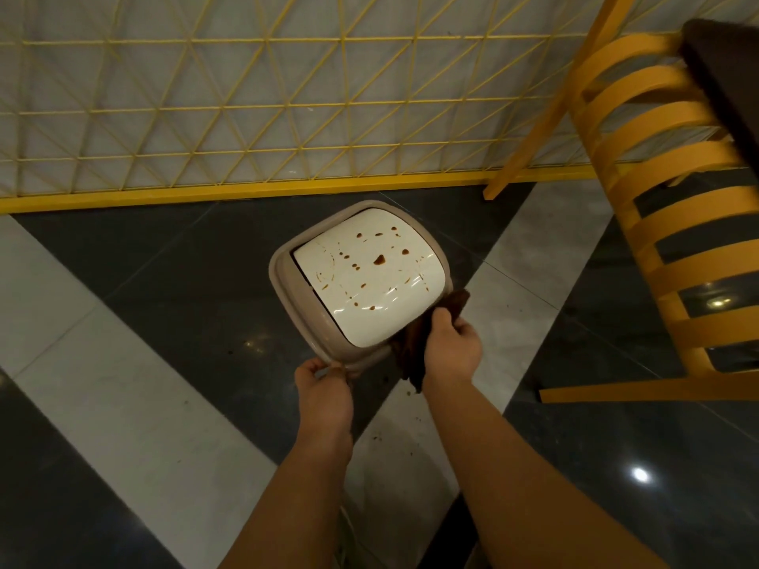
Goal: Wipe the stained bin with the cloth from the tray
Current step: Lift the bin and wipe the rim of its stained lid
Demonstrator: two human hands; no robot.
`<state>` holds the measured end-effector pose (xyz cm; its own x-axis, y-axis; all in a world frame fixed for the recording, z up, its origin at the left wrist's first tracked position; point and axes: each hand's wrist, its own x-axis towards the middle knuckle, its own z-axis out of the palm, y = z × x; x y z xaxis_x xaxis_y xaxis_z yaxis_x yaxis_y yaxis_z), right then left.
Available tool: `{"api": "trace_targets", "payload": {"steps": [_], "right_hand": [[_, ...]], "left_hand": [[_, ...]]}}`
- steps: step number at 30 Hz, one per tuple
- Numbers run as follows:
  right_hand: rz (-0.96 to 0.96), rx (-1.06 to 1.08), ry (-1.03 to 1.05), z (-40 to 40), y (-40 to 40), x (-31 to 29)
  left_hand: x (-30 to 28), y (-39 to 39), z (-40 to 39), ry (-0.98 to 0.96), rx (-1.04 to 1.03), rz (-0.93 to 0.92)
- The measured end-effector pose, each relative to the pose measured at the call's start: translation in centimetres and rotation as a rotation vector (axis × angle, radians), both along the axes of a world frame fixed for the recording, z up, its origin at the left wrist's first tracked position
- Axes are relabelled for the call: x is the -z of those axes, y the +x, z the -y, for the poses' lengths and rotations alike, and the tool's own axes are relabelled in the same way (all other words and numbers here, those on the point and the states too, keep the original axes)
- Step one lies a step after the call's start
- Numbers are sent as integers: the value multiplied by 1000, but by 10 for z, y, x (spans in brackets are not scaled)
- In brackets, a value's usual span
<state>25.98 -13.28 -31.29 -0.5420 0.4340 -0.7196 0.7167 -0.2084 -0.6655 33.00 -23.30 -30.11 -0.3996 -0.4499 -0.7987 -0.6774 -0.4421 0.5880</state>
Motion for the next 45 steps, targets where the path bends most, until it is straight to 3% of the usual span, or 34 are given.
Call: {"api": "trace_targets", "payload": {"steps": [8, 14, 20, 26, 31, 37, 45], "right_hand": [[6, -97, -105, 54, 69, 3], [58, -37, -53, 5, 6, -8], [157, -267, -53, -16, -13, -13], [60, -72, -106, 13, 44, -1], [4, -101, -179, 53, 71, 2], [52, 8, -121, 13, 32, -4], [159, -220, -69, -28, -17, -17]], "left_hand": [[-3, 0, -3, -24, -46, -8], [1, -3, 3, -14, 4, 19], [5, -6, 5, 27, -193, -28], [10, -1, 2, 87, -253, -37], [13, -1, -6, 95, -156, -21], [11, -5, 2, 6, -130, -20], [4, -7, 6, 15, -213, -49]]}}
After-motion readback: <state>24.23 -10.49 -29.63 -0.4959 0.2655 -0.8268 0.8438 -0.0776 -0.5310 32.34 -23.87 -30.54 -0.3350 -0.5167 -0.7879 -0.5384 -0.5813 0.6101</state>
